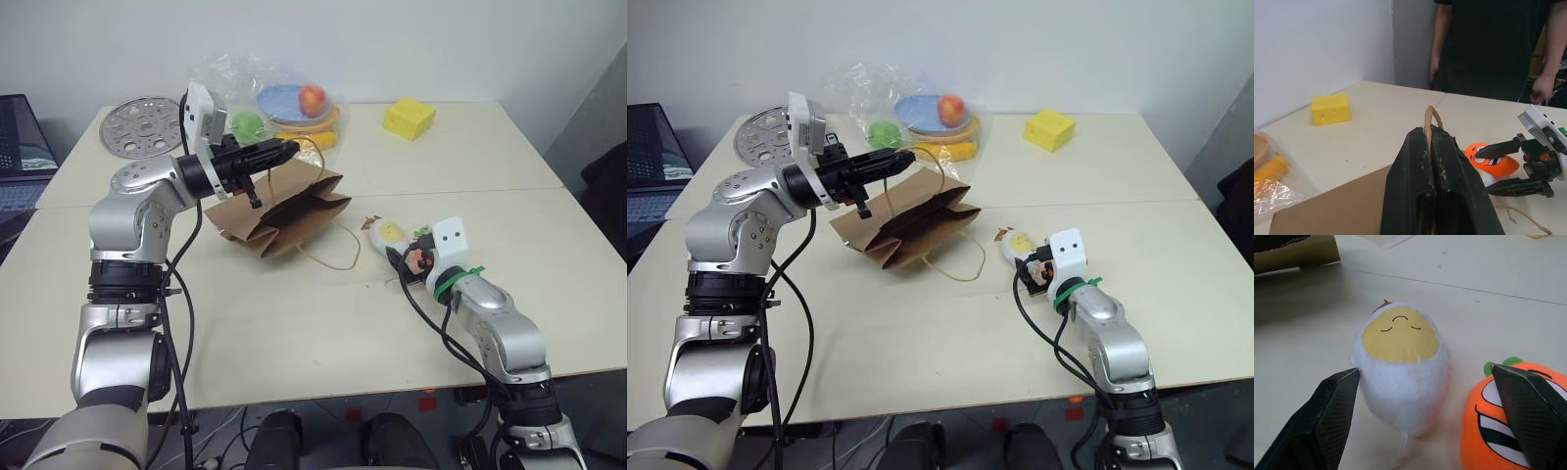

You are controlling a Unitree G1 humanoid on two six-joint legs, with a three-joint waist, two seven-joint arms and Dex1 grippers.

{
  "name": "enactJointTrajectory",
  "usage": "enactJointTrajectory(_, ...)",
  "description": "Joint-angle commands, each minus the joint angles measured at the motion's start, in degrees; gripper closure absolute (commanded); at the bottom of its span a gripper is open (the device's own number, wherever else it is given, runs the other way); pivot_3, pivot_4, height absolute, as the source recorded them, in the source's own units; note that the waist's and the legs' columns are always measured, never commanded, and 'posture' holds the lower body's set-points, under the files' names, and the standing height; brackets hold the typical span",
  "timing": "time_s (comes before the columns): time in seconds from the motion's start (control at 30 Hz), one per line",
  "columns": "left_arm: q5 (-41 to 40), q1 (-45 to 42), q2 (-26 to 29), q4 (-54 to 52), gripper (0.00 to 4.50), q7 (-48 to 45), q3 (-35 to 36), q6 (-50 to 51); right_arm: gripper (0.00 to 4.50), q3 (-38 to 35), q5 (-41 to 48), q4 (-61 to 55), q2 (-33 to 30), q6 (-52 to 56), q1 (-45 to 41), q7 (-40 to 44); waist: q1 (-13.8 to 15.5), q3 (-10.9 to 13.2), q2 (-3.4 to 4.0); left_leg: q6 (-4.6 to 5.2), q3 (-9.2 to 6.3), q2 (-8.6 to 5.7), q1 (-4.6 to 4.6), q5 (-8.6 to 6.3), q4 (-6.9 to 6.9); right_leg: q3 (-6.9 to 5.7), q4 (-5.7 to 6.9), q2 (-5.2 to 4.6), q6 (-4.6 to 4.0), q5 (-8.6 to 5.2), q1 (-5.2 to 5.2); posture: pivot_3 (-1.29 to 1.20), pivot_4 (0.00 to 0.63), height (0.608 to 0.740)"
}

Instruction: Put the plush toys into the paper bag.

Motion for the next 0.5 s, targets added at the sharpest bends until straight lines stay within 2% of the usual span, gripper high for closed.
enactJointTrajectory(0.03,-0.5,-0.2,1.2,-2.7,4.50,-0.3,0.9,0.4,0.04,1.1,-1.3,1.6,-0.2,-2.1,-1.3,0.5,0.0,0.0,0.00,0.00,0.00,0.00,0.00,0.00,0.00,0.00,0.00,0.00,0.00,0.00,0.00,0.00,0.150,0.740)
enactJointTrajectory(0.43,-0.9,2.0,1.8,-5.8,4.50,0.7,1.6,1.6,0.04,3.3,-2.6,7.5,0.4,-3.7,-4.0,2.3,0.0,0.0,0.00,0.00,0.00,0.01,0.00,0.00,0.01,0.01,0.01,-0.01,0.00,0.00,0.00,0.00,0.150,0.740)
enactJointTrajectory(0.47,-1.0,2.1,1.9,-6.1,4.50,0.7,1.7,1.7,0.30,3.1,-2.9,7.9,0.1,-3.9,-4.2,2.1,0.0,0.0,0.00,0.00,0.01,0.00,0.00,0.00,0.01,0.01,0.02,-0.01,0.00,0.00,0.00,0.00,0.150,0.740)
enactJointTrajectory(0.5,-1.1,2.3,2.0,-6.4,4.50,0.8,1.8,1.8,0.38,2.9,-2.9,8.1,-0.1,-4.1,-4.3,2.3,0.0,0.0,0.00,0.00,0.00,0.00,0.01,0.00,0.02,0.00,0.02,-0.01,0.00,0.00,0.01,0.00,0.150,0.740)
